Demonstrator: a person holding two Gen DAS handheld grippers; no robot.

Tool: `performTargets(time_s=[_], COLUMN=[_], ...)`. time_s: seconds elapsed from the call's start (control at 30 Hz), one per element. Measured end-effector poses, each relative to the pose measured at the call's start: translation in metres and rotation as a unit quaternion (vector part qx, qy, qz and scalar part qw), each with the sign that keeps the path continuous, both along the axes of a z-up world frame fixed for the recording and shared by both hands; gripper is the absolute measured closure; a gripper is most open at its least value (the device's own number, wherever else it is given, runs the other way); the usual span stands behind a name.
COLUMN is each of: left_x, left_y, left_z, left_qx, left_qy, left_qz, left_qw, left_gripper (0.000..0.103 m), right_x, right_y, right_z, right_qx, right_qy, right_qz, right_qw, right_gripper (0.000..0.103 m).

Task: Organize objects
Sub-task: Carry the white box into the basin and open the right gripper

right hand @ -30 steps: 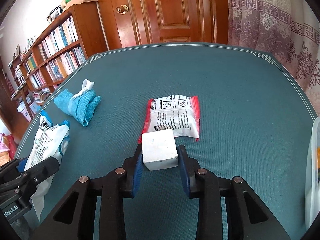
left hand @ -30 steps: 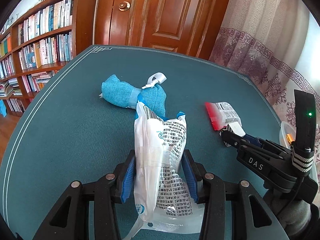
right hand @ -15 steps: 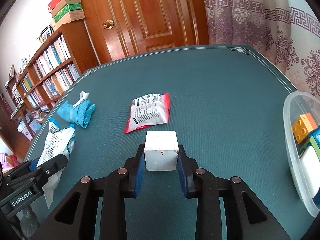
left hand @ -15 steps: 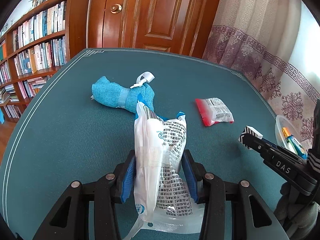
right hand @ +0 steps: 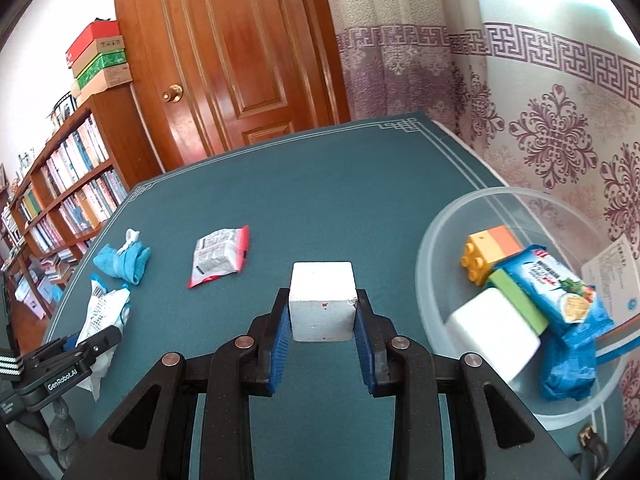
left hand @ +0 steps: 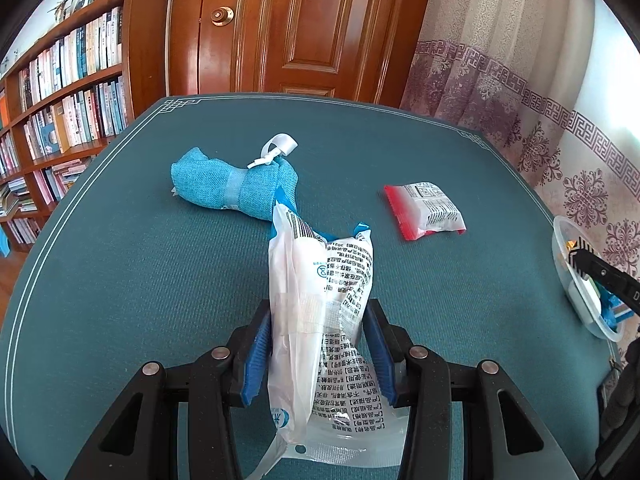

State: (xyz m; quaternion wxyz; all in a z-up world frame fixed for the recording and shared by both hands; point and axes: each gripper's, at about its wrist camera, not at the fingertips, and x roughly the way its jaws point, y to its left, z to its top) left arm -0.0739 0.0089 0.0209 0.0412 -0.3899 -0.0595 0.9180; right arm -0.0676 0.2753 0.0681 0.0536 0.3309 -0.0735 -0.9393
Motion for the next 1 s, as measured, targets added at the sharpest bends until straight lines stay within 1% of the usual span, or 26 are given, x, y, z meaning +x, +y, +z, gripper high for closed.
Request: performTargets(time_s=[0.17,0.37,0.53,0.63,0.73,0.8,0.87,1.0], left_x=[-0.001,-0.001,0.000,0.000,0.001,0.001,0.001,0.000], left_y=[0.002,0.008,0.011,0.013,0.016,0.019,0.022,0.032], left_z=[-0.002,-0.006,-0.004,-0.003,-0.002,-0.003,-0.004,-0.003], left_qx=[-0.007,-0.020,-0.027,-0.031,-0.033,-0.037,-0.039,-0.038], left_qy=[-0.003,-0.008,-0.008,-0.008,-0.009,-0.010,-0.013,-0.018], left_qz=[-0.002,-0.004,-0.007,-0.007,-0.009,-0.011,-0.014,-0.025], left_qw=[1.0000,0.9998,0.9996,0.9995,0.9994,0.9992,0.9990,0.9988], left_gripper=[0.055,0.055,0.055,0.055,0.055,0.055,0.055,0.055], right_x=[0.000,-0.002,-0.010,-0.015,-0.019,-0.019,-0.013,0.004], right_y=[0.038,0.073,0.100,0.113,0.129,0.140,0.145,0.146], right_z=[0.005,0.010,0.009,0.009,0.007,0.005,0.006,0.005], right_qx=[0.005,0.021,0.027,0.034,0.030,0.017,0.013,0.008], right_qy=[0.001,0.006,0.000,0.003,0.011,0.008,0.012,0.018], right_qz=[-0.040,-0.082,-0.115,-0.128,-0.145,-0.151,-0.155,-0.147], right_qw=[0.999,0.996,0.993,0.991,0.989,0.988,0.988,0.989], right_gripper=[0.072,0.072,0.072,0.072,0.071,0.068,0.063,0.063])
